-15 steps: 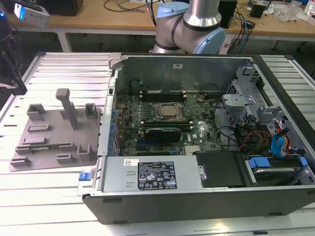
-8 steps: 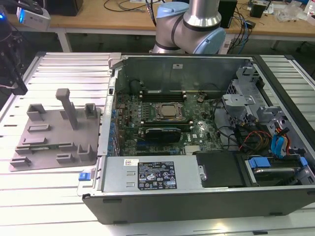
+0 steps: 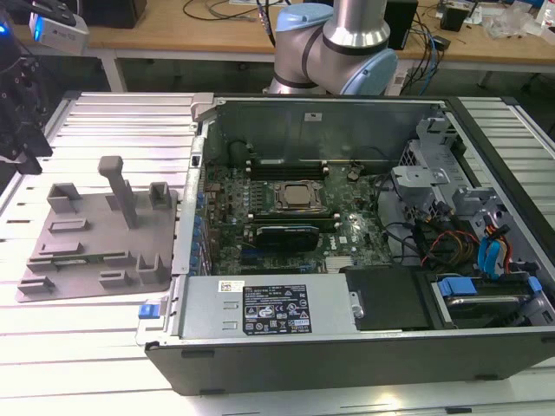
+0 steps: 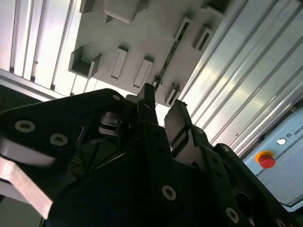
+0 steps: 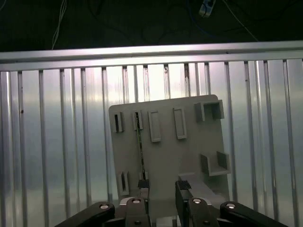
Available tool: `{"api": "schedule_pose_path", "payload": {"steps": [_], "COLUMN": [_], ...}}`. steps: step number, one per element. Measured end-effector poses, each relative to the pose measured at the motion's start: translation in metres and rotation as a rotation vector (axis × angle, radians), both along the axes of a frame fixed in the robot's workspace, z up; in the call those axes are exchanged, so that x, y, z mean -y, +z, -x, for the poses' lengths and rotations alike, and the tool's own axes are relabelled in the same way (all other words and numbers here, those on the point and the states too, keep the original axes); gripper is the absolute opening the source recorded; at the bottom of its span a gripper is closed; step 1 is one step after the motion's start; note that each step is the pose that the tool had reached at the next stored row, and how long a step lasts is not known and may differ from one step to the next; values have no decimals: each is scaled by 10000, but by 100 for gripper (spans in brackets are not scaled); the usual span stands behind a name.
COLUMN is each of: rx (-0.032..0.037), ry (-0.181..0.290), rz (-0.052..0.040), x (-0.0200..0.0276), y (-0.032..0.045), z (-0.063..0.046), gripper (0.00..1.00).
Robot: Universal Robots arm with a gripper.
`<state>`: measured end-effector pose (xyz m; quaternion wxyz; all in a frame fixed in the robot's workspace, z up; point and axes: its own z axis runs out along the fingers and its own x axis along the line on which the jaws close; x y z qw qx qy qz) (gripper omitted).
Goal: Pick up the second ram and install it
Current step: 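Pick up the second ram and move it above second insertion slot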
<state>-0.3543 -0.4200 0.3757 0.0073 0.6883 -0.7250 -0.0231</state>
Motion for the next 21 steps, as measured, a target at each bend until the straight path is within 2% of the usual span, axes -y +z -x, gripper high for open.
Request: {"api": "schedule_pose_path", "payload": {"steps": [6,9,17,21], "rx": [1,0,0,0], "ry": [0,0,0,0], "rz": [-1,0,0,0], "x": [0,0,0,0], "y": [-112,-208,-350,-393], "z": [0,0,0,0], "gripper": [34,34,34,34]}}
